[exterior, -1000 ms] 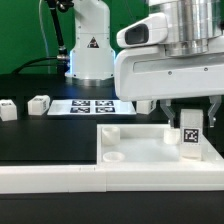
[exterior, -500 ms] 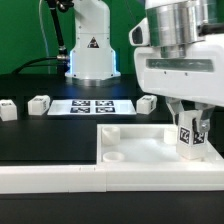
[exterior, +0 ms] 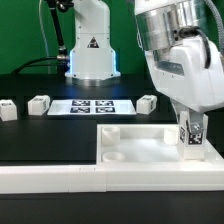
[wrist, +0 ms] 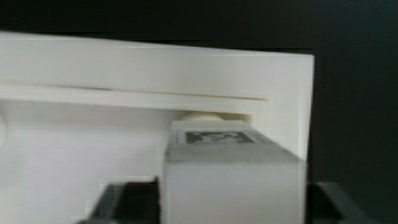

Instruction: Assemble square table

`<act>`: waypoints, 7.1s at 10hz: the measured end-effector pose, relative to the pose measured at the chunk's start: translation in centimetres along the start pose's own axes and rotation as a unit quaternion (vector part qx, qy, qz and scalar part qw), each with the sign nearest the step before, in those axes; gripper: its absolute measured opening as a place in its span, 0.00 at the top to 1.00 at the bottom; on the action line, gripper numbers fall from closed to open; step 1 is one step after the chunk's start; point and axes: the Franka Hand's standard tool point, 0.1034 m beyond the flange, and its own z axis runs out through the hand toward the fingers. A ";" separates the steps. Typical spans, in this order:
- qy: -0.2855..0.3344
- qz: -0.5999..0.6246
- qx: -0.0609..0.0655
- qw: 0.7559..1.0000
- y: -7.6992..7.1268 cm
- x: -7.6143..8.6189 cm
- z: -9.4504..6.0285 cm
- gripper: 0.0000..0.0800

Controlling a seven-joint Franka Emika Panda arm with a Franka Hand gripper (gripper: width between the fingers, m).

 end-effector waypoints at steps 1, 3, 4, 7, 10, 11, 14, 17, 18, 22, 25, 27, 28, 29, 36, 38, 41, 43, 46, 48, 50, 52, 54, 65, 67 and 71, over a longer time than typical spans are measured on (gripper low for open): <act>-0.004 -0.093 -0.017 0.996 0.2 -0.3 0.0 0.34; -0.002 -0.261 -0.017 0.965 -0.2 -0.4 -0.3 0.22; -0.002 -0.275 -0.017 0.961 -0.2 -0.4 -0.2 0.20; 0.017 -0.442 -0.040 0.896 0.0 -0.3 -0.2 0.19; 0.030 -0.618 -0.060 0.783 -0.3 -1.3 -0.2 0.19; 0.032 -0.604 -0.059 0.794 -0.3 -1.2 -0.2 0.19; 0.035 -0.555 -0.057 0.829 -0.3 -1.0 -0.2 0.55; 0.043 -0.458 -0.056 0.886 -0.4 -0.5 -0.4 0.63; 0.047 -0.400 -0.052 0.914 -0.4 -0.4 -0.4 0.63; 0.019 -0.043 -0.023 0.999 -0.1 -0.5 0.0 0.63; 0.014 0.051 -0.022 0.998 0.0 -1.1 0.1 0.63; 0.015 0.061 -0.022 0.998 0.0 -1.2 0.1 0.63; 0.015 0.026 -0.023 0.999 0.0 -1.2 0.2 0.63; 0.015 -0.064 -0.030 0.997 0.2 -1.0 0.2 0.41; 0.035 -0.460 -0.059 0.885 0.1 -0.6 0.0 0.19; 0.055 -0.611 -0.088 0.785 -0.6 -0.8 0.0 0.19; 0.053 -0.586 -0.085 0.804 -0.5 -0.8 0.1 0.45; 0.059 -0.528 -0.082 0.843 -0.5 -0.6 0.1 0.64; 0.068 -0.422 -0.071 0.901 -0.5 -0.5 0.1 0.64; 0.068 -0.278 -0.063 0.956 -0.4 -0.3 0.0 0.64; 0.043 -0.082 -0.046 0.995 -0.4 0.0 -0.2 0.64; 0.034 0.014 -0.037 0.999 -0.3 0.0 0.0 0.64; 0.036 0.063 -0.035 0.997 -0.3 -0.1 0.0 0.64; 0.036 0.232 -0.019 0.972 -0.6 -0.8 0.0 0.20; 0.029 0.218 -0.004 0.976 -0.9 -1.6 -2.3 0.19; 0.027 0.217 -0.009 0.976 -0.6 -1.7 -2.4 0.19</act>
Offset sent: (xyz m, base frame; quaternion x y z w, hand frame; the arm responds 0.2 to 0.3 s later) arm 0.0000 0.0000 0.0000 0.0000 0.0000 -0.1938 0.9810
